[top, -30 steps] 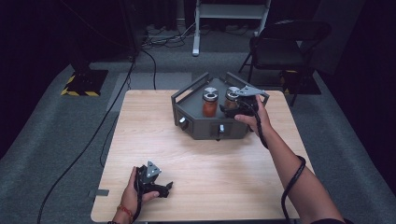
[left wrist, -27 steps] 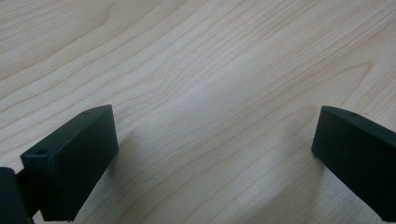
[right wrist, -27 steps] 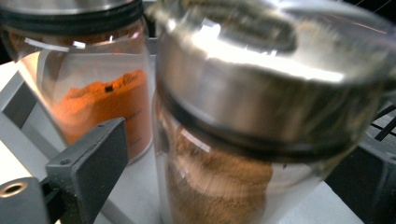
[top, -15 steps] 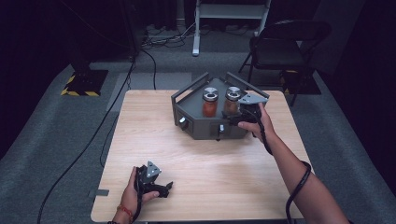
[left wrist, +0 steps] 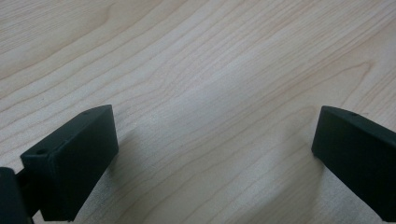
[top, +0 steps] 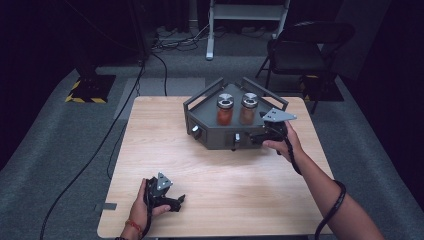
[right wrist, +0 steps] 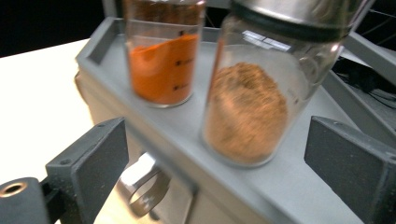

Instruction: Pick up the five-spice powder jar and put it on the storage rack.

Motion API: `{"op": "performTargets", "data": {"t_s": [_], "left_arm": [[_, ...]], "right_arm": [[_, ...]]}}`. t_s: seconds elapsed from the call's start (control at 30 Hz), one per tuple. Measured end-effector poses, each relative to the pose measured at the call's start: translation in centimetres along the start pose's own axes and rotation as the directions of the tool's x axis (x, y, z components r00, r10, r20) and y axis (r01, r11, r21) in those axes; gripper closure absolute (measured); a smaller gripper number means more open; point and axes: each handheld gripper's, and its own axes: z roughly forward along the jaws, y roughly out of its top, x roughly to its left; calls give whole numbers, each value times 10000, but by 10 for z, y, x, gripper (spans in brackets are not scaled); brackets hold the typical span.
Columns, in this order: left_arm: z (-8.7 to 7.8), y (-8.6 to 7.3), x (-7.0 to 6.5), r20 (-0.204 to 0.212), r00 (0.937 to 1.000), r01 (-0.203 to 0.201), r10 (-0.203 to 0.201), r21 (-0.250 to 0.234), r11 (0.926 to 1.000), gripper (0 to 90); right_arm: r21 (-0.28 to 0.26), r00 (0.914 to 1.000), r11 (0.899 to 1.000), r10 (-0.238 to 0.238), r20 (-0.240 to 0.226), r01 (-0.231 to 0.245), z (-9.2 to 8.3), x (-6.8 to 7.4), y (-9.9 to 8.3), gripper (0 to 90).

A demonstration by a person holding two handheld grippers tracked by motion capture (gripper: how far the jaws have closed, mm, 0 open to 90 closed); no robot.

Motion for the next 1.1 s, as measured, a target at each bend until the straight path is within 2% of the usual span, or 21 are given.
{"op": "performTargets", "data": {"t_s": [0.13, 0.3, 0.67, 1.1], "left_arm": [[0, 0, 0, -1, 10000, 1, -1, 0, 10000, 3], [0, 0, 0, -1, 10000, -1, 1, 2, 10000, 2], [0, 0, 0, 0, 10000, -1, 1, 1, 10000, 3], [0, 0, 0, -2, 10000, 1, -1, 1, 10000, 2]], "right_arm": [[-65, 9995, 9996, -276, -154, 275, -11, 4, -7, 61], [-113, 9990, 9993, -373, -264, 370, -24, 6, -15, 60], [-694, 9996, 9976, 33, -295, -54, -52, 6, -33, 61], [-358, 9966, 9993, -140, -818, 111, -65, 4, -47, 60]]}}
